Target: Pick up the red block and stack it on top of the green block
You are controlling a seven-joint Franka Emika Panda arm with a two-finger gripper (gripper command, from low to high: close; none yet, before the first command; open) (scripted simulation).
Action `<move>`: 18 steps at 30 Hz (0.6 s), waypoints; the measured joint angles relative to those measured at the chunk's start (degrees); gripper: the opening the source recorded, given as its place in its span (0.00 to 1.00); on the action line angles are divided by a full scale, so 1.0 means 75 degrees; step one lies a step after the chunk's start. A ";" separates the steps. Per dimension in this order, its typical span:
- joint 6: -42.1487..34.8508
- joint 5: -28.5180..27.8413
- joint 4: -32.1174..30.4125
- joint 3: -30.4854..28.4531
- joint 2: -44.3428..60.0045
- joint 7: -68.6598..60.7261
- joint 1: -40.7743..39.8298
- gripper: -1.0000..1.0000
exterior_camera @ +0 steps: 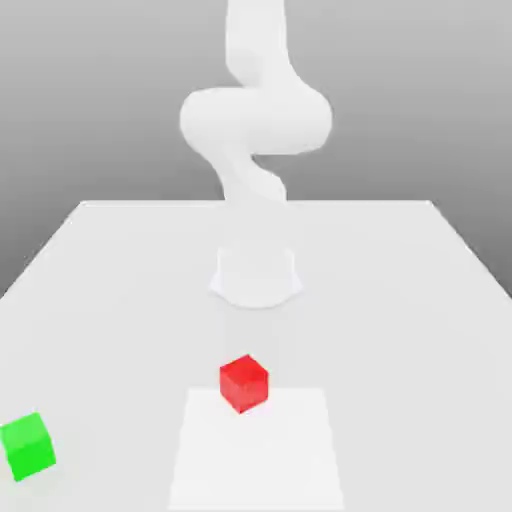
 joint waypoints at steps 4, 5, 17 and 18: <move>0.0714 -0.0305 -0.0978 -0.0104 0.0872 -0.0751 0.0131 0.50; 0.0888 -0.0370 -0.1220 -0.0153 0.1087 -0.0943 0.0162 0.50; 0.3464 -0.0589 -0.4342 -0.1295 0.4243 -0.4099 0.0664 0.50; 0.3764 -0.0522 -0.4447 -0.1339 0.4634 -0.4317 0.0692 0.50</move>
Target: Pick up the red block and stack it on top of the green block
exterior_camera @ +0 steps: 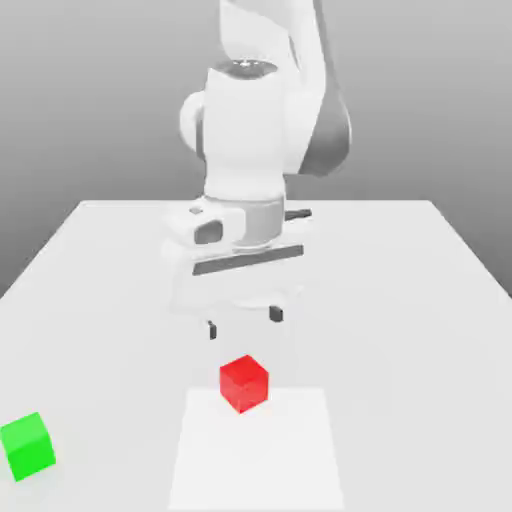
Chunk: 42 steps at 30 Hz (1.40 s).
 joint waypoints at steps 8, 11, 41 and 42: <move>0.1514 0.0947 0.0090 0.0497 0.1796 -0.0808 -0.0241 0.50; 0.1977 0.1206 0.0134 0.1103 0.2317 -0.1030 -0.0797 0.00; -0.1182 0.1982 0.2109 -0.0558 0.1194 -0.4921 -0.1219 0.00; -0.1287 0.2018 0.2333 -0.0618 0.1327 -0.5277 -0.1385 0.00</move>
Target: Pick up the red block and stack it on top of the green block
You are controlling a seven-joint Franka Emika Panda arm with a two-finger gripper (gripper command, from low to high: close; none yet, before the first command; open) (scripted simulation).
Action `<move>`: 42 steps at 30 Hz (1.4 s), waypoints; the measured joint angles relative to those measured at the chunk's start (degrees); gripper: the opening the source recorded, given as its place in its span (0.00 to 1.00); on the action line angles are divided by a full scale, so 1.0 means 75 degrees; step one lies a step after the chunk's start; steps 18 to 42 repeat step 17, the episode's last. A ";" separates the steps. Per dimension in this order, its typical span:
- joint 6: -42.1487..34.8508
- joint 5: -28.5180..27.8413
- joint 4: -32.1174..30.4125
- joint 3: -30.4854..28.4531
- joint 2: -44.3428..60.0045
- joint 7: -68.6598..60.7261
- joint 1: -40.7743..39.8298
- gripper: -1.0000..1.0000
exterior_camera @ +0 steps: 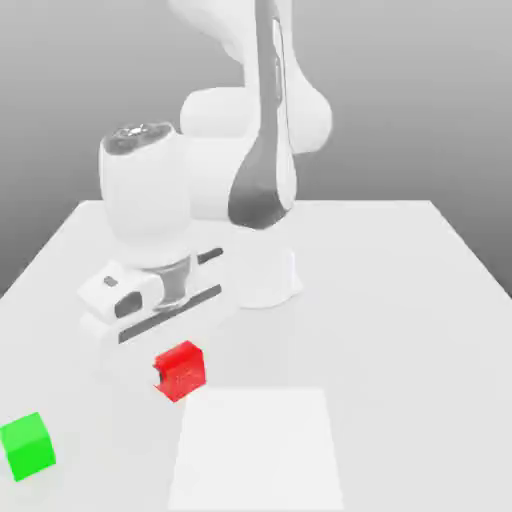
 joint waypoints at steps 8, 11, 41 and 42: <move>-0.0797 -0.0292 0.1774 -0.0554 0.1037 -0.2420 -0.1123 0.00; -0.0489 -0.0063 0.2084 -0.0516 0.1678 -0.2997 -0.1388 0.00; 0.0099 0.0365 0.2166 -0.0214 0.2377 -0.3355 -0.1648 1.00; 0.0099 0.0365 0.2166 -0.0214 0.2377 -0.3355 -0.1648 1.00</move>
